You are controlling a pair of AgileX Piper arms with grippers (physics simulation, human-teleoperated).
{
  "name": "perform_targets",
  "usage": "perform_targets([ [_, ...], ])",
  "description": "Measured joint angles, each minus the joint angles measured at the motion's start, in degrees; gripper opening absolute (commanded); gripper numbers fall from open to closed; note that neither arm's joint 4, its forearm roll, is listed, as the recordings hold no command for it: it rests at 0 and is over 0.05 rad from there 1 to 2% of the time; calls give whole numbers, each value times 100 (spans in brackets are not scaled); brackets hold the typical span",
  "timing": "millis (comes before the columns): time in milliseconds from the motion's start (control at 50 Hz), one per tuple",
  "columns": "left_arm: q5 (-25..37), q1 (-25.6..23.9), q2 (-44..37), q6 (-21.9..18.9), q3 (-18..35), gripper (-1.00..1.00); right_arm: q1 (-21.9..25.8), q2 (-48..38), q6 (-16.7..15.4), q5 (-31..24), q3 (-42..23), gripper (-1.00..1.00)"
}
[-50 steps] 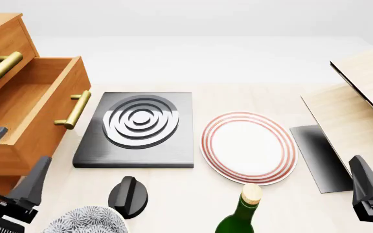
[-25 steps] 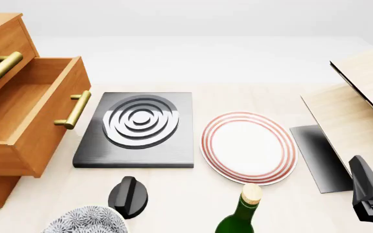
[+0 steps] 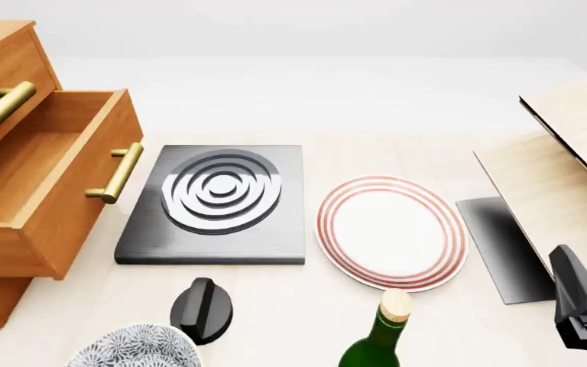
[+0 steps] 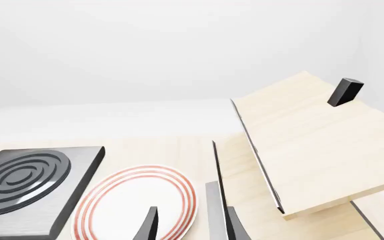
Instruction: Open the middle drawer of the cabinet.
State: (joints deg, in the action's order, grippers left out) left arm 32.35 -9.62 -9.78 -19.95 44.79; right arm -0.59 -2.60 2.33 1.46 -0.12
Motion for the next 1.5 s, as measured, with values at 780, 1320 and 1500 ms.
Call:
perform_targets([
  [780, -143, -33, -2576, 1820, 625, 100, 0, -1, 0, 0, 0, 100],
  [1320, -477, 141, -3142, 2335, 210, 100, 0, -1, 0, 1, 0, 100],
  [1500, -601, 265, -3208, 2335, 33, 100, 4, 4, 0, -6, -1, 100],
])
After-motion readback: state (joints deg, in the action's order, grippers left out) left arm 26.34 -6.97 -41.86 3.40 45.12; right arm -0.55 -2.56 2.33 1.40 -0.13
